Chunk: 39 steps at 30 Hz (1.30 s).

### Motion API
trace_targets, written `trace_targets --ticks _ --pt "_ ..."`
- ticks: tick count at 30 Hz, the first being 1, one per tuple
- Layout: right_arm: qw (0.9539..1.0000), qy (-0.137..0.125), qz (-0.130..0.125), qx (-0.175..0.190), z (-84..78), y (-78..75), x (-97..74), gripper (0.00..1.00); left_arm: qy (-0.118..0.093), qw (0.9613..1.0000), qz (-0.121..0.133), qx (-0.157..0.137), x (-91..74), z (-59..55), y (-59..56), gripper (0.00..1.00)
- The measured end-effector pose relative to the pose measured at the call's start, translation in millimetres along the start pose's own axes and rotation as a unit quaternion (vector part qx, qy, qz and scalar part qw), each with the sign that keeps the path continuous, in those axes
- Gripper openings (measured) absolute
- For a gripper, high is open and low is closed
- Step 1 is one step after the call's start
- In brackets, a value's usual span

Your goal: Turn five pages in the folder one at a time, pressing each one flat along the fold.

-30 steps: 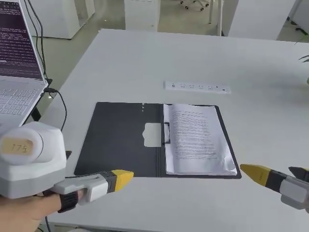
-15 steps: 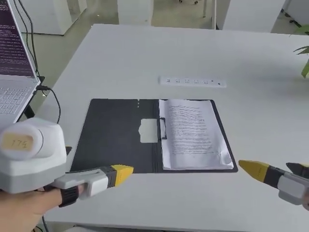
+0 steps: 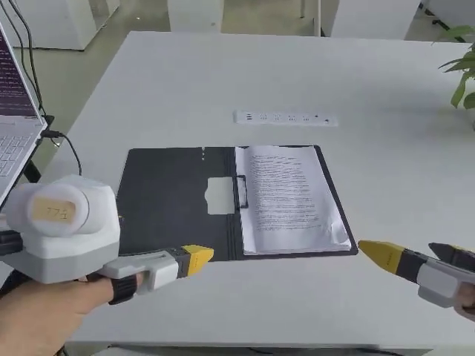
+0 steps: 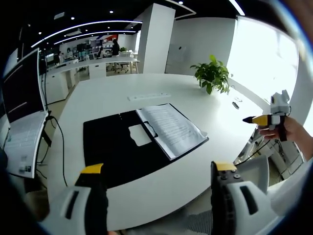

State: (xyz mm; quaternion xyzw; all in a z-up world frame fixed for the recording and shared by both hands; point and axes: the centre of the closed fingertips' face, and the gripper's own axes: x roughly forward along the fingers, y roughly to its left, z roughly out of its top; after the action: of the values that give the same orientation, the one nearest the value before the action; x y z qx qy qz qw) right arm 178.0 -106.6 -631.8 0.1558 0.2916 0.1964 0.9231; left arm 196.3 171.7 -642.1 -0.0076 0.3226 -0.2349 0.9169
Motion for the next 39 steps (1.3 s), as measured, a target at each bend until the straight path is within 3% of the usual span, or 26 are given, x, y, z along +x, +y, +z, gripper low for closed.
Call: trace_targets --ticks 22,35,39 --pt "0.9998 -0.005 0.005 0.016 -13.0 2.9 3.3 0.9 0.004 0.9975 -0.049 0.051 68.4 5.8 -37.9 0.86" --pt "0.9996 -0.014 0.004 0.026 -15.8 1.3 5.4 0.87 -0.007 0.9951 -0.069 0.07 128.2 5.5 -56.2 0.85" --pt "0.9994 -0.019 0.006 0.028 -17.0 1.3 6.9 0.86 0.007 0.9947 -0.079 0.066 146.0 0.4 -64.4 0.84"
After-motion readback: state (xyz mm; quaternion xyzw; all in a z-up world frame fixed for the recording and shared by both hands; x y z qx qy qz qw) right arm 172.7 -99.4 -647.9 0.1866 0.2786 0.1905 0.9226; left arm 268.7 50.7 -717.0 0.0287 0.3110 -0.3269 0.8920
